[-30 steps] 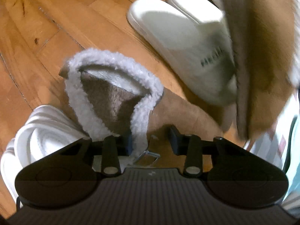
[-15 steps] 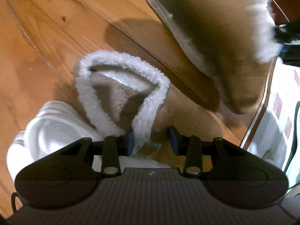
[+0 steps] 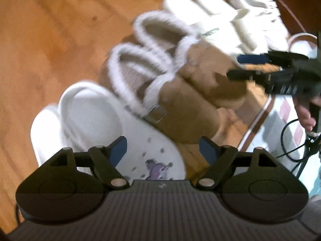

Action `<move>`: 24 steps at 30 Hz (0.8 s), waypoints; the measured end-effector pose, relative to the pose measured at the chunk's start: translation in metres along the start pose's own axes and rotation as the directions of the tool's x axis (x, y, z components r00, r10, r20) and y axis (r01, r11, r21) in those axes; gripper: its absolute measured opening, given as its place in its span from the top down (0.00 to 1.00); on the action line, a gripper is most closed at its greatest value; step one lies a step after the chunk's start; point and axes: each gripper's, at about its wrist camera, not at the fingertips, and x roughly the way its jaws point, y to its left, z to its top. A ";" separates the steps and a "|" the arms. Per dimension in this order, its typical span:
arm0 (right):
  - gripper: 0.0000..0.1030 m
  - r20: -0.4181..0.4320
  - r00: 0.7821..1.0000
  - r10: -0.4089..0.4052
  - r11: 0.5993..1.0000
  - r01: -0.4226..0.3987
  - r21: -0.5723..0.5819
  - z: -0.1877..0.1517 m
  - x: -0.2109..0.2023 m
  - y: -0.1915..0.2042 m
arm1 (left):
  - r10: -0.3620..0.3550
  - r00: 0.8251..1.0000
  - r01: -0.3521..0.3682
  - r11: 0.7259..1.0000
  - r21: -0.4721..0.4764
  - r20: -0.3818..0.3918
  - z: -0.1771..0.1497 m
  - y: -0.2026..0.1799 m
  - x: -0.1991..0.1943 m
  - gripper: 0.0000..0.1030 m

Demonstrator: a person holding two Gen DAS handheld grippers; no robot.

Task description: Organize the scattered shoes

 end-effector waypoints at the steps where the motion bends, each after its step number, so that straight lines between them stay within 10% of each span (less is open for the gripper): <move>1: 0.26 -0.004 1.000 -0.007 1.000 0.007 0.016 -0.002 0.003 -0.001 | 0.007 1.000 -0.007 1.000 -0.006 0.001 0.007 0.004 0.009 0.23; 7: 0.27 -0.044 0.995 0.087 0.985 -0.079 0.153 0.000 0.006 -0.006 | -0.003 1.000 0.003 1.000 -0.004 -0.007 0.015 0.005 0.022 0.23; 10: 0.43 0.012 0.994 0.110 0.979 -0.110 0.170 -0.003 -0.003 -0.008 | -0.010 1.000 0.010 1.000 0.017 -0.009 0.021 -0.004 0.028 0.23; 15: 0.28 0.222 0.961 -0.165 0.983 0.142 0.117 -0.020 -0.048 -0.020 | -0.023 1.000 0.023 1.000 0.005 0.013 0.029 -0.007 0.027 0.23; 24: 0.26 0.133 0.906 -0.402 0.916 0.397 0.064 -0.049 -0.052 -0.071 | -0.053 0.995 0.055 0.998 -0.022 0.085 0.043 -0.006 0.015 0.18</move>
